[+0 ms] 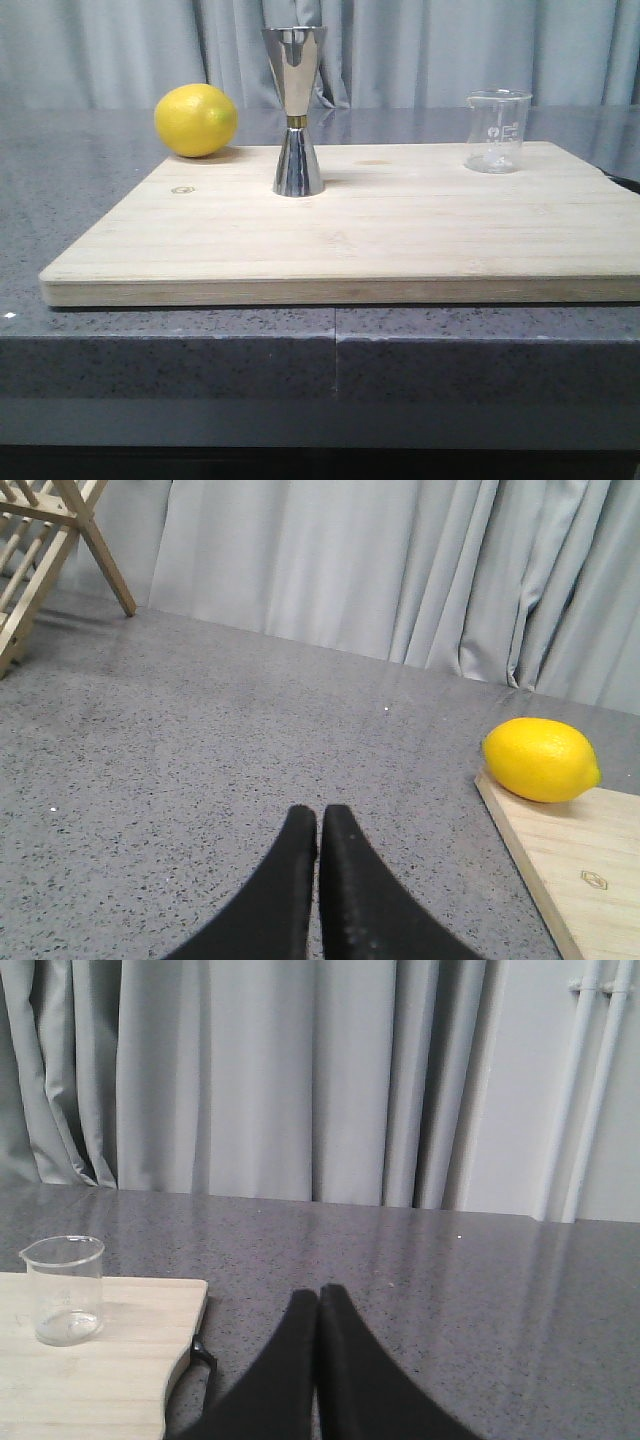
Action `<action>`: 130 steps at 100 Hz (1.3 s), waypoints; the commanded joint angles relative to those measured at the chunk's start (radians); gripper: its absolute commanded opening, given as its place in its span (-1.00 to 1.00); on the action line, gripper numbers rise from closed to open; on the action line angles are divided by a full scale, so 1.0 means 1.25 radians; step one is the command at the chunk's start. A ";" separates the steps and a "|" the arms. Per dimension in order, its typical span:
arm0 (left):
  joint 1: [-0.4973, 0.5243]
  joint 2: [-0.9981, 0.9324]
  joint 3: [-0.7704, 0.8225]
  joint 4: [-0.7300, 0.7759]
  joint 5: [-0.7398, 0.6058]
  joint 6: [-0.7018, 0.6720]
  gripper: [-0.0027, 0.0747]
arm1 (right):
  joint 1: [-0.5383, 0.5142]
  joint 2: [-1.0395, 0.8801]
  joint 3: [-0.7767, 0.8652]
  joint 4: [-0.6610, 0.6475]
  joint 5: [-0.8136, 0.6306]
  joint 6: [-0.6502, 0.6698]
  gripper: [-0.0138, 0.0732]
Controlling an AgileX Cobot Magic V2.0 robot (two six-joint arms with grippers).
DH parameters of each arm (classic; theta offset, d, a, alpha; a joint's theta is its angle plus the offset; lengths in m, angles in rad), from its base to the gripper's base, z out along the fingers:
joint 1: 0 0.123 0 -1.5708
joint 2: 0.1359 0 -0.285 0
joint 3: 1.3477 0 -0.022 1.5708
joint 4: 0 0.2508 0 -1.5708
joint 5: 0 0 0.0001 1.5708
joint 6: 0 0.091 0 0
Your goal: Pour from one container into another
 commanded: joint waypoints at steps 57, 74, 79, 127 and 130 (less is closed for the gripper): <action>-0.005 -0.110 0.014 -0.507 -0.029 0.608 -0.99 | 0.001 0.004 -0.020 0.002 -0.052 0.001 -0.83; -0.003 -0.172 0.060 -0.583 -0.048 0.729 -0.99 | 0.001 0.004 -0.020 0.002 -0.052 0.001 -0.83; -0.003 -0.170 0.068 -0.583 -0.047 0.739 -0.99 | 0.001 0.004 -0.020 0.002 -0.052 0.001 -0.83; -0.003 -0.170 0.154 -0.609 -0.125 0.765 -0.99 | 0.001 0.004 -0.020 0.002 -0.052 0.001 -0.83; -0.003 -0.170 0.154 -0.609 -0.125 0.767 -0.99 | 0.001 0.004 -0.020 0.002 -0.052 0.001 -0.83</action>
